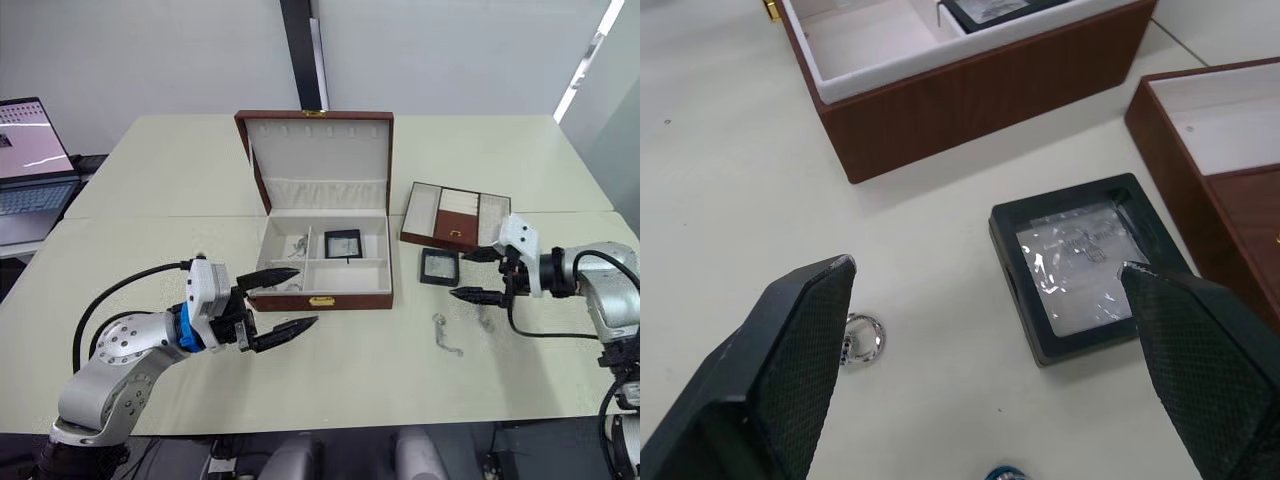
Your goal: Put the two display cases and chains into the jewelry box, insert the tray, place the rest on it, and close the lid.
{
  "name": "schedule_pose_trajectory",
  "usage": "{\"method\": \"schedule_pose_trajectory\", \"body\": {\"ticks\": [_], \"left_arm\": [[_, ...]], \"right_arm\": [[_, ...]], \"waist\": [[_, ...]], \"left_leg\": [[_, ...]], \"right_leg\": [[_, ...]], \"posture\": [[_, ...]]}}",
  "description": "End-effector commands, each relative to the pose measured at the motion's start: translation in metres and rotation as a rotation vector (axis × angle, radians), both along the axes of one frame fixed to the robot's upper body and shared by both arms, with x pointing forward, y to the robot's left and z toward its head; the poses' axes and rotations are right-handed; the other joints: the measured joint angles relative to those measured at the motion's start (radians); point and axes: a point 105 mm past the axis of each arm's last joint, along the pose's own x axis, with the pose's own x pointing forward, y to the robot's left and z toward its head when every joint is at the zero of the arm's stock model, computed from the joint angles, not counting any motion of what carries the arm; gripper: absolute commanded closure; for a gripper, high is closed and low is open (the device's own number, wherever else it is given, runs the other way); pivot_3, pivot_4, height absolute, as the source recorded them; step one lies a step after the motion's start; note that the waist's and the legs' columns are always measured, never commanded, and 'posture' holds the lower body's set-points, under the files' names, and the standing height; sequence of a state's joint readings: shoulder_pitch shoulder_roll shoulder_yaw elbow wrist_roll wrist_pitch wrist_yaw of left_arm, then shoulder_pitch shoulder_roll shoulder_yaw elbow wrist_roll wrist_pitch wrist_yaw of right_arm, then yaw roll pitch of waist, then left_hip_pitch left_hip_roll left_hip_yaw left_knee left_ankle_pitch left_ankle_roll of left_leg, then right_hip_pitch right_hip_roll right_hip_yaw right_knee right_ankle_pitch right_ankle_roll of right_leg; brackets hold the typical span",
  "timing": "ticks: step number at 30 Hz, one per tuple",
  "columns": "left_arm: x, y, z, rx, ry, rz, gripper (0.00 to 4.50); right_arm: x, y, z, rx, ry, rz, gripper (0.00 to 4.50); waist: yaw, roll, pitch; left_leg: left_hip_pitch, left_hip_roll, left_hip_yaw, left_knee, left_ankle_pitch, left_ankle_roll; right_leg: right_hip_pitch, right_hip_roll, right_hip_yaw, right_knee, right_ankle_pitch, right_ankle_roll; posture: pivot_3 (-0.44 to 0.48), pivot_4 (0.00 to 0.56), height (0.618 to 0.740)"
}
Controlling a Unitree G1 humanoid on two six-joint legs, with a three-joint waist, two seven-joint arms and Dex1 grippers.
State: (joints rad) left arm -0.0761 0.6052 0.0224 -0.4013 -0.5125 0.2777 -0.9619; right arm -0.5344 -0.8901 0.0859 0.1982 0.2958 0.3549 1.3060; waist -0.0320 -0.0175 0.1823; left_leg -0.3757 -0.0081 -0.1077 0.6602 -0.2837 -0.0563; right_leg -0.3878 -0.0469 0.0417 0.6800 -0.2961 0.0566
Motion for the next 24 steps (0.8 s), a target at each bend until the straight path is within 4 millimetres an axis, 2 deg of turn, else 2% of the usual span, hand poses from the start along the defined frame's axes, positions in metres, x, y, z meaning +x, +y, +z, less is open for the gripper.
{"method": "schedule_pose_trajectory", "body": {"ticks": [1, 6, 16, 19, 24], "left_arm": [[-0.012, -0.005, 0.002, 0.013, -0.070, -0.054, 0.03], [-0.020, -0.001, -0.007, 0.004, -0.082, -0.042, 0.03], [-0.024, -0.003, -0.002, -0.032, -0.096, -0.016, 0.03], [-0.024, -0.003, -0.002, -0.037, -0.097, -0.011, 0.00], [-0.021, -0.002, -0.002, -0.045, -0.108, 0.015, 0.00]], "right_arm": [[0.006, 0.012, 0.001, -0.049, -0.043, 0.038, 0.00], [0.015, 0.021, -0.014, -0.091, -0.038, 0.048, 0.00], [0.029, 0.021, -0.027, -0.112, -0.043, 0.025, 0.00], [0.031, 0.021, -0.027, -0.111, -0.051, 0.024, 0.58], [0.034, 0.022, -0.026, -0.101, -0.063, 0.019, 2.25]], "waist": [[0.000, 0.000, 0.000], [0.000, 0.000, 0.000], [0.000, 0.000, 0.000], [0.000, 0.000, 0.000], [0.000, 0.000, 0.000]], "left_leg": [[0.000, 0.000, 0.000, 0.000, 0.000, 0.000], [0.000, 0.000, 0.000, 0.000, 0.000, 0.000], [0.000, 0.000, 0.000, 0.000, 0.000, 0.000], [0.000, 0.000, 0.000, 0.000, 0.000, 0.000], [0.000, 0.000, 0.000, 0.000, 0.000, 0.000]], "right_leg": [[0.000, 0.000, 0.000, 0.000, 0.000, 0.000], [0.000, 0.000, 0.000, 0.000, 0.000, 0.000], [0.000, -0.002, 0.000, 0.000, 0.000, 0.000], [0.000, -0.001, 0.000, 0.000, 0.000, 0.000], [0.000, -0.001, 0.000, 0.000, 0.000, 0.000]], "posture": [[0.000, 0.150, 0.740], [0.000, 0.150, 0.740], [0.000, 0.150, 0.740], [0.000, 0.150, 0.740], [0.000, 0.150, 0.740]]}}
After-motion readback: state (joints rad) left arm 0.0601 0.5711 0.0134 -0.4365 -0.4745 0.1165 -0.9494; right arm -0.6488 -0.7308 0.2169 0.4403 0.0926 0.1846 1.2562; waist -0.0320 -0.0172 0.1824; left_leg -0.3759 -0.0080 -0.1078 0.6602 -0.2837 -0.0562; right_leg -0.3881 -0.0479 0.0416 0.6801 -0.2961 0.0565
